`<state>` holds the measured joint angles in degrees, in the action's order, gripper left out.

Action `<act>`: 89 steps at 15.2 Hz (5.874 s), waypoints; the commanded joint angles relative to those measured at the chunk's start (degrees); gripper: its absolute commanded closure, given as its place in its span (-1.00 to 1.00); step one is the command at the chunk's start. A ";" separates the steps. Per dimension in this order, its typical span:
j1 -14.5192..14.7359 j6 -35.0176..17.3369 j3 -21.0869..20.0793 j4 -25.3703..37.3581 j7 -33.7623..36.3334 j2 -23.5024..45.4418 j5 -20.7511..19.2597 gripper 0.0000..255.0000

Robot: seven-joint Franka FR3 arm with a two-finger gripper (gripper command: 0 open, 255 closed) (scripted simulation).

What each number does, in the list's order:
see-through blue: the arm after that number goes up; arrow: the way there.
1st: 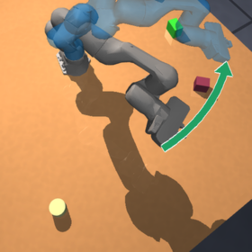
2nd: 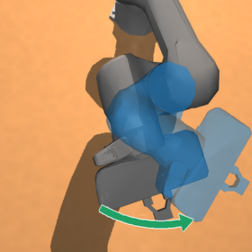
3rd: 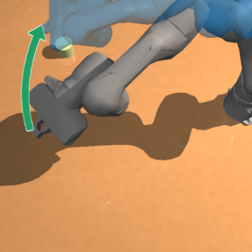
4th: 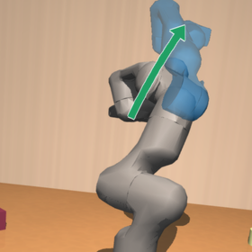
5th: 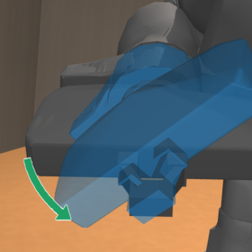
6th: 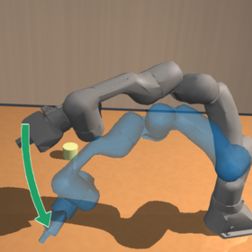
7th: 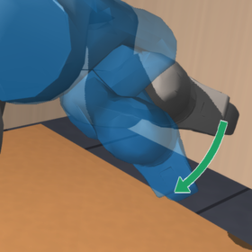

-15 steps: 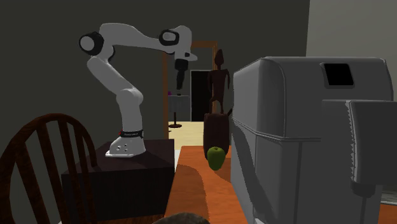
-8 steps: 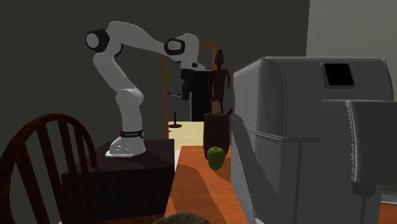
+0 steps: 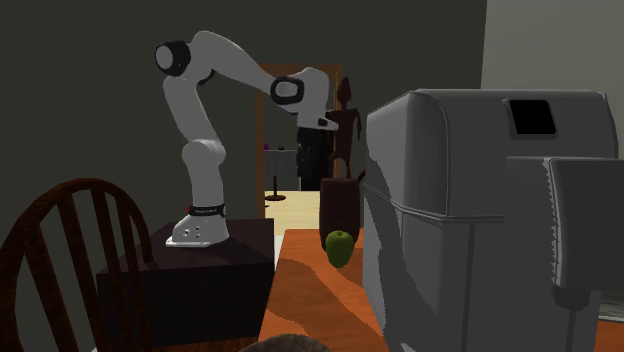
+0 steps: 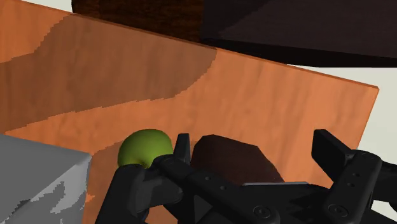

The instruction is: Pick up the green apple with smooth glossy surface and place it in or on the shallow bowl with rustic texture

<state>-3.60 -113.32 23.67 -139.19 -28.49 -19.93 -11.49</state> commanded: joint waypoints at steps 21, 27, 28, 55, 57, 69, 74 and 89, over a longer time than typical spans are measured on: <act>-5.16 -19.62 4.56 15.95 -27.36 41.41 21.68 -1.00; -5.13 -19.99 4.56 15.84 -27.55 41.73 21.96 -1.00; -5.12 -19.99 4.57 15.84 -27.55 41.73 21.96 -1.00; -2.83 -9.72 7.41 17.87 -23.76 32.29 15.79 1.00; -2.65 -8.35 7.60 18.35 -23.35 31.26 15.14 1.00; -7.80 -3.59 10.83 24.41 -31.33 32.64 15.05 1.00; -13.18 -1.94 12.44 30.13 -38.88 37.31 17.28 1.00; -35.00 8.87 12.27 60.40 -57.69 58.08 26.24 1.00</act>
<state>-38.58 -105.94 38.17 -81.66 -85.05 34.55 13.98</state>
